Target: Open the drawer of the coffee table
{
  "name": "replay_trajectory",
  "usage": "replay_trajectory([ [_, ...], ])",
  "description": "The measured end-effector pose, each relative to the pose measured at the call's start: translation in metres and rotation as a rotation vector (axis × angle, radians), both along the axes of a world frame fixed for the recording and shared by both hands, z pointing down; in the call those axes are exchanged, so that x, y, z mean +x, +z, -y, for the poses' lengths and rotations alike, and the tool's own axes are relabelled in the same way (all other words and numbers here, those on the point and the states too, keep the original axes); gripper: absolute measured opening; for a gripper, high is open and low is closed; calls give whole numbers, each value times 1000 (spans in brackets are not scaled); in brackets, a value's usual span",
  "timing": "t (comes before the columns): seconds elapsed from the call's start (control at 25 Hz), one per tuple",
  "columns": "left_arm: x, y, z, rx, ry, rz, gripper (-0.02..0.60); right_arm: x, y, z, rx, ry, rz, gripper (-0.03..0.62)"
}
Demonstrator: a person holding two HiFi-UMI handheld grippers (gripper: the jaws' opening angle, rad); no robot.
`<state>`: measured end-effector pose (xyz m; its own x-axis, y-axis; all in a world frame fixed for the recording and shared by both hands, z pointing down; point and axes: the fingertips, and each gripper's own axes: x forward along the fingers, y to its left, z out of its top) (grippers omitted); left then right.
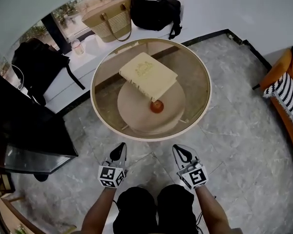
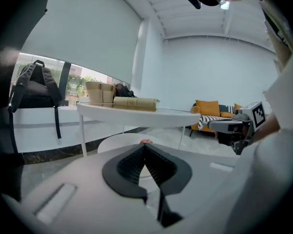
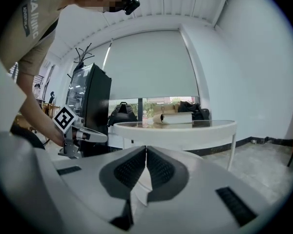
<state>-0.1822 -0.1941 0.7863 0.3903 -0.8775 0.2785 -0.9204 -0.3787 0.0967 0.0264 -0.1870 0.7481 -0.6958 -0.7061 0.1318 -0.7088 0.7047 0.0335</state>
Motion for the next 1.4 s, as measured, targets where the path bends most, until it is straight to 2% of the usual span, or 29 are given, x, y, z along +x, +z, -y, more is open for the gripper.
replay_trajectory([
  [0.28,-5,84,21,38,11,26,6,-4,78,28,91,5,31,5],
  [0.44,-5,115,35,56,24,49,6,-6,108,46,121,14,5,5],
  [0.64,-4,124,44,75,36,43,6,-5,120,54,99,39,16,5],
  [0.88,-4,126,44,85,3,28,6,-8,130,50,64,23,18,5],
  [1.2,5,133,46,89,13,15,6,-12,140,52,57,11,40,5],
  [1.4,5,141,50,81,15,11,6,-18,157,42,51,-26,4,5],
])
